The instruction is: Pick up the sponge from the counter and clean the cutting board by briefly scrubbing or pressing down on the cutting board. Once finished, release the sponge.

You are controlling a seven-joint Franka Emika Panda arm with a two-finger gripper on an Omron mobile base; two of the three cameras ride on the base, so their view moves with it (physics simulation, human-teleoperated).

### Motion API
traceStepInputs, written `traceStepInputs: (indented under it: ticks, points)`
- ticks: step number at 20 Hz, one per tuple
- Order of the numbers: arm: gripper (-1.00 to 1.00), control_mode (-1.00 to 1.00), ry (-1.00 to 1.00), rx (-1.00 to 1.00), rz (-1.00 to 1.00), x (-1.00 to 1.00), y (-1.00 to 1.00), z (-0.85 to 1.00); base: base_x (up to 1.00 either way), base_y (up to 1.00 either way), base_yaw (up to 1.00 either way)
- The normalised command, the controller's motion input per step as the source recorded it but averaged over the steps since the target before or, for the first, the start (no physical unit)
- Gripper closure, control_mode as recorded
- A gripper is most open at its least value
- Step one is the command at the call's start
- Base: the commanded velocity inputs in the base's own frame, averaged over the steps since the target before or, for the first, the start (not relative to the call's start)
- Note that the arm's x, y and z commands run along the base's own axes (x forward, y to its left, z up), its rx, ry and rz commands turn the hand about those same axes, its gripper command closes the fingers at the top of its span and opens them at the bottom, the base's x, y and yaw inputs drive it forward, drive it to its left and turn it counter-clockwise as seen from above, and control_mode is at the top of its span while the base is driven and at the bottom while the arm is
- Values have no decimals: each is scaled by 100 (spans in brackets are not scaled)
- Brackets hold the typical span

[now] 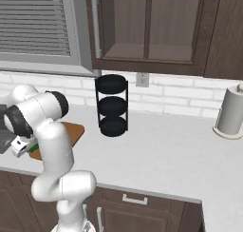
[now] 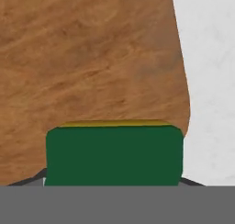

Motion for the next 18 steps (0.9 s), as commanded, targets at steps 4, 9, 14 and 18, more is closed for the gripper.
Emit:
traceStepInputs:
  ticks: [4, 9, 14, 18]
  points:
    - [100, -100, 65, -30, 0, 78, -37, 96, 0, 0, 0]
    - [100, -100, 52, -16, -16, 33, -76, 20, 0, 0, 0]
    - [100, -100, 48, -14, -14, 49, -91, 18, 0, 0, 0]
    - [100, -100, 46, -19, -15, 49, -72, 78, 0, 0, 0]
